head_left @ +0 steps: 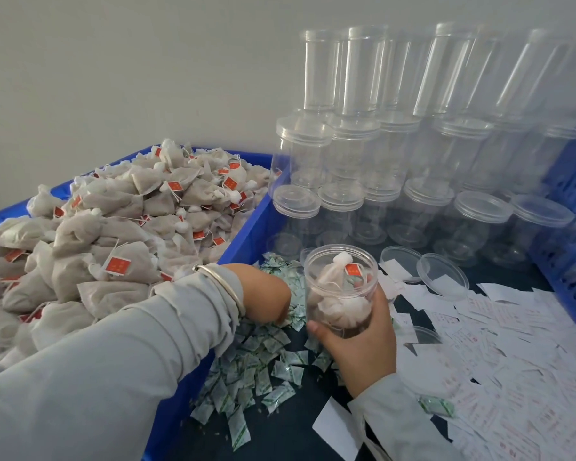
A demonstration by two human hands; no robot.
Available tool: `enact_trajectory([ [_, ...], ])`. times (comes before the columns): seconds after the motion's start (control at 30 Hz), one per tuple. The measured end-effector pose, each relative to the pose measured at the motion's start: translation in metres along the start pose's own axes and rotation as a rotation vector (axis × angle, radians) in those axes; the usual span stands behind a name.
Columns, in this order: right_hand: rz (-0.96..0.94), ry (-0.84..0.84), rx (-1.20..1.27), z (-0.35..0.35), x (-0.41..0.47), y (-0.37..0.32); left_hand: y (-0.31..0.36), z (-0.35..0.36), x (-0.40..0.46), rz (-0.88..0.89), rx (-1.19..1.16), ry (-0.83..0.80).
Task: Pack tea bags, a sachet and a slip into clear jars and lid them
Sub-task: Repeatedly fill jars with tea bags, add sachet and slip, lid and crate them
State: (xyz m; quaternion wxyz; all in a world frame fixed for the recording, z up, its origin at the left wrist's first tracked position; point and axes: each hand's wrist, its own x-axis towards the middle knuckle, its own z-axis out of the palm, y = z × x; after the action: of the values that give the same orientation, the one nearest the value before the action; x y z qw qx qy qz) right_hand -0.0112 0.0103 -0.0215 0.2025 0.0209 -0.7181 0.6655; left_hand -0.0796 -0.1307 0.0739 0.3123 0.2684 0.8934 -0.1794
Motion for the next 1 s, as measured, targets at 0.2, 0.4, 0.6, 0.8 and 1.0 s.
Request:
enact_trajectory([
  [0.2,-0.004,-0.056,0.016,0.001,-0.001,-0.004,-0.014,-0.003,0.000,0.017,-0.243,0.398],
  [0.4,0.014,-0.062,-0.017,-0.001,-0.001,0.001,-0.021,-0.007,-0.003,-0.031,-0.604,0.766],
  [0.6,0.043,-0.066,0.009,0.001,-0.001,0.003,-0.005,-0.016,-0.024,0.162,-1.096,0.989],
  [0.8,0.020,-0.042,0.078,0.002,0.001,-0.002,0.008,-0.012,-0.027,0.300,-1.000,0.917],
  [1.0,-0.029,-0.048,0.215,0.002,0.000,-0.008,0.010,-0.008,-0.025,0.293,-0.910,0.716],
])
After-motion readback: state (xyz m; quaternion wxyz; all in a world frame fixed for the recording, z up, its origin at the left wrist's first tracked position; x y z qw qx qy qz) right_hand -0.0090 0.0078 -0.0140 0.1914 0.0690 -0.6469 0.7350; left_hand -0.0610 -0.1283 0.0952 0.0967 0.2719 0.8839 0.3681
